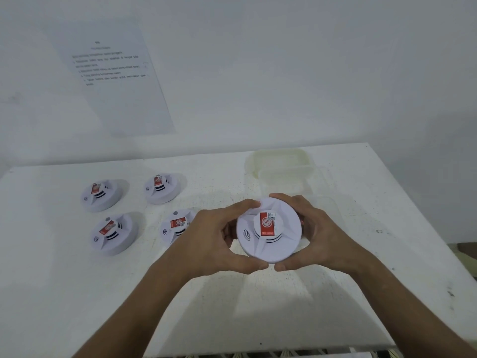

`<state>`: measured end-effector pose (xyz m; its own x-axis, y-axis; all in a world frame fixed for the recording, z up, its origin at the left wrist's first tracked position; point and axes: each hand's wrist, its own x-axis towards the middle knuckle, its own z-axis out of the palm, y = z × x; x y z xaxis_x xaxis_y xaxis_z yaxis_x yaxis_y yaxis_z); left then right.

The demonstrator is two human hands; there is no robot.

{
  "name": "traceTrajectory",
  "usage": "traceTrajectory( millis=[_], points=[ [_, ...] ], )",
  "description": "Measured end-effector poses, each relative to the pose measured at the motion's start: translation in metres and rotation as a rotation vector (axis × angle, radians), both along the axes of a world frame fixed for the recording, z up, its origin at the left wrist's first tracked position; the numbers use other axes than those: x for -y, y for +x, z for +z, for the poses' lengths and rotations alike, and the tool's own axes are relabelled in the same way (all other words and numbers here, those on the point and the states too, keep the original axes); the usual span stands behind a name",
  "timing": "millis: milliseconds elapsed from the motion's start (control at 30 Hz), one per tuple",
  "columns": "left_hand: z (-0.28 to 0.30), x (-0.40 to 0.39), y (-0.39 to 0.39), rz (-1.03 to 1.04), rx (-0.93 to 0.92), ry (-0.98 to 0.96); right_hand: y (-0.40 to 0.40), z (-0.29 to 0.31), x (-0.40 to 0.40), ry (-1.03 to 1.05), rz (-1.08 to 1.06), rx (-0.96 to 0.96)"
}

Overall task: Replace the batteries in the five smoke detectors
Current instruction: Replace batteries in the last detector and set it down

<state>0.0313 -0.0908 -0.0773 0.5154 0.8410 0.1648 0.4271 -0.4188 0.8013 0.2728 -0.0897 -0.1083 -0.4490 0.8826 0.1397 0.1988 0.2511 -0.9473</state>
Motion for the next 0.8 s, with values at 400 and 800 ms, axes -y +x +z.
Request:
traceTrajectory(
  millis=[400, 800],
  points=[
    [-0.001, -0.006, -0.001, 0.057, -0.007, 0.004, -0.002, -0.005, -0.005, 0.01, -0.041, -0.002],
    [-0.008, -0.014, -0.01, 0.048, -0.065, -0.017, -0.007, -0.006, -0.013, 0.019, -0.036, 0.036]
  ],
)
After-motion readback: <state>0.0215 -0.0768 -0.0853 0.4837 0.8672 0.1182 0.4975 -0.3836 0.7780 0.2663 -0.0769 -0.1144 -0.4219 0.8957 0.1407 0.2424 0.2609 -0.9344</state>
